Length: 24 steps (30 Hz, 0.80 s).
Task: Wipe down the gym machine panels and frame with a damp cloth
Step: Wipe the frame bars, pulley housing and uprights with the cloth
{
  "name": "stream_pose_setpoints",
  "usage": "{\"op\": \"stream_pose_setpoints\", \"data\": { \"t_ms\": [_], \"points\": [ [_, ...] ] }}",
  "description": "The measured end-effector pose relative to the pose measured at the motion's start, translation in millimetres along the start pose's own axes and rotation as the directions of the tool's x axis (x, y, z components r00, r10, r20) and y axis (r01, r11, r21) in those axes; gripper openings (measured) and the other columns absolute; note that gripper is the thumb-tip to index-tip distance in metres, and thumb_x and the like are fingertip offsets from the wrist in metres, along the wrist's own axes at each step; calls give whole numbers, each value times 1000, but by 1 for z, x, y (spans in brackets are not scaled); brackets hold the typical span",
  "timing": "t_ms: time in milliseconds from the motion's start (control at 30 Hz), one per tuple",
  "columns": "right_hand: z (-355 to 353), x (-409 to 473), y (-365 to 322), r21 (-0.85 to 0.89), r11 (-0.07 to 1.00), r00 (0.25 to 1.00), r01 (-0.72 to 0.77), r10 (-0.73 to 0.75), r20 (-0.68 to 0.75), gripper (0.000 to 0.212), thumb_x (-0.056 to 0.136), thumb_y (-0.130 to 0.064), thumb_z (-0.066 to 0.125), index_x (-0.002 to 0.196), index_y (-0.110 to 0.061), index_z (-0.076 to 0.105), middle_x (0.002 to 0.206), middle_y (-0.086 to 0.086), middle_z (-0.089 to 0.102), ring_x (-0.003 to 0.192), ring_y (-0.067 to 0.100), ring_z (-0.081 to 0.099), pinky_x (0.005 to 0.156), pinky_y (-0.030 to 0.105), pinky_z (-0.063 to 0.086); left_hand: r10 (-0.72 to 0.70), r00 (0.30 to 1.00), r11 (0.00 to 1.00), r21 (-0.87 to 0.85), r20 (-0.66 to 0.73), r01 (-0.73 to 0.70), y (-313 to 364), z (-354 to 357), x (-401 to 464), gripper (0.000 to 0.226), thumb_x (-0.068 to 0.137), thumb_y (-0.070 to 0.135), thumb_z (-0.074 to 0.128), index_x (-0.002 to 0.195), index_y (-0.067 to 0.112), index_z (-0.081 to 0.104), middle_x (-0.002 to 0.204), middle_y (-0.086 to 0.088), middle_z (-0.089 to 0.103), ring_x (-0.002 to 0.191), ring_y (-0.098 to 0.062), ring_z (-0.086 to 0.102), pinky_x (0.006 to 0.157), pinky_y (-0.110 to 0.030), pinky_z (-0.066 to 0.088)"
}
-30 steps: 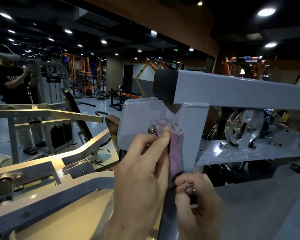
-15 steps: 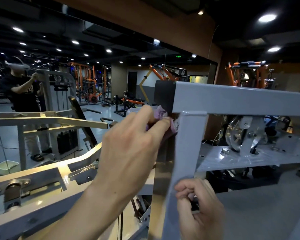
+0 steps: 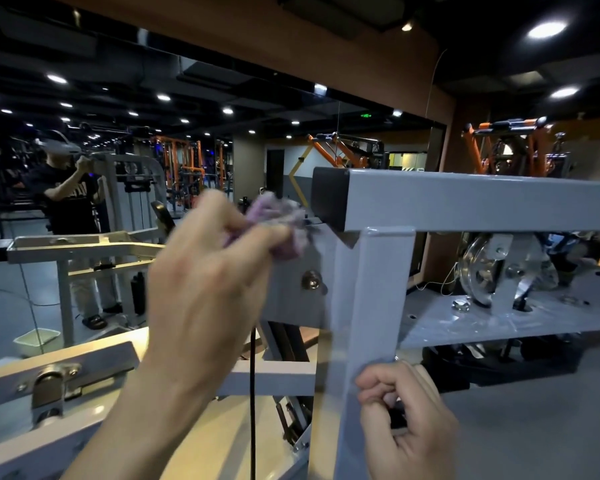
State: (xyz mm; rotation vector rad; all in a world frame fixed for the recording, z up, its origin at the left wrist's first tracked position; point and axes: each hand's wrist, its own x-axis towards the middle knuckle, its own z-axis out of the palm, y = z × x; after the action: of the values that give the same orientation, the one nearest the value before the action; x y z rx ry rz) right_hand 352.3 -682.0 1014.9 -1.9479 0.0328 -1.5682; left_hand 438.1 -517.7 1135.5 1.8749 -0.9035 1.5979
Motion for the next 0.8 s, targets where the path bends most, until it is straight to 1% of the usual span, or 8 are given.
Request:
{"op": "stream_pose_setpoints", "data": {
  "t_ms": [67,167,300,400,500,600,667,800],
  "points": [
    [1,0,2,5,1000,1000,5,-5,-10,19,67,-15,47,67,-26,62,68,-12,53,64,13,49,56,25,41,-96,995,995,-13,-41,96,-10,-3,-8,21,99,26,66,105,14,81,91,-9,58,66,-19,51,50,-23,38],
    [2,-1,4,-2,1000,1000,12,-12,-20,28,61,0,53,67,-26,63,67,-12,54,63,12,48,56,24,41,-122,984,992,-59,-131,115,-18,-2,-23,14,99,14,72,110,12,80,96,-11,61,73,-20,56,50,-40,50],
    [2,-2,4,-9,1000,1000,-1,0,-25,36,55,6,56,67,-27,63,67,-12,54,63,12,47,57,20,39,-53,976,990,-138,-212,23,-16,-11,-18,14,102,16,69,114,14,74,103,-12,61,84,-20,56,65,-32,49],
    [3,-3,5,-17,1000,1000,-7,7,-15,36,56,5,58,67,-28,62,68,-12,54,64,12,48,57,19,39,75,993,987,-133,-93,-88,-3,-3,-20,15,100,19,71,109,11,80,102,-10,60,87,-18,54,70,-25,48],
    [3,-2,6,-15,1000,1000,11,-12,-22,35,55,7,58,67,-26,62,69,-13,54,63,11,47,56,21,39,173,985,985,-29,27,-172,0,15,-22,22,101,24,66,105,8,81,99,-15,62,84,-27,53,61,-46,50],
    [4,-2,7,-2,1000,999,22,-22,-28,33,56,7,57,66,-23,62,68,-13,53,62,12,46,55,25,39,151,987,988,-6,-56,-152,-9,14,-9,32,105,32,58,103,10,81,92,-16,62,81,-25,45,56,-42,45],
    [4,-3,6,3,1000,1000,6,-6,-26,27,61,0,55,68,-25,62,68,-13,53,63,12,46,55,25,38,114,988,992,-43,-102,-119,-15,11,-10,30,105,31,61,103,9,81,95,-14,61,79,-26,51,55,-41,46],
    [3,-3,6,-9,1000,1000,-6,6,6,19,66,-12,50,70,-27,61,72,-16,53,65,11,49,55,26,39,97,995,993,-71,19,-96,-13,16,-66,35,107,42,53,108,15,77,103,-3,47,79,-24,49,50,-40,47]
  ]
}}
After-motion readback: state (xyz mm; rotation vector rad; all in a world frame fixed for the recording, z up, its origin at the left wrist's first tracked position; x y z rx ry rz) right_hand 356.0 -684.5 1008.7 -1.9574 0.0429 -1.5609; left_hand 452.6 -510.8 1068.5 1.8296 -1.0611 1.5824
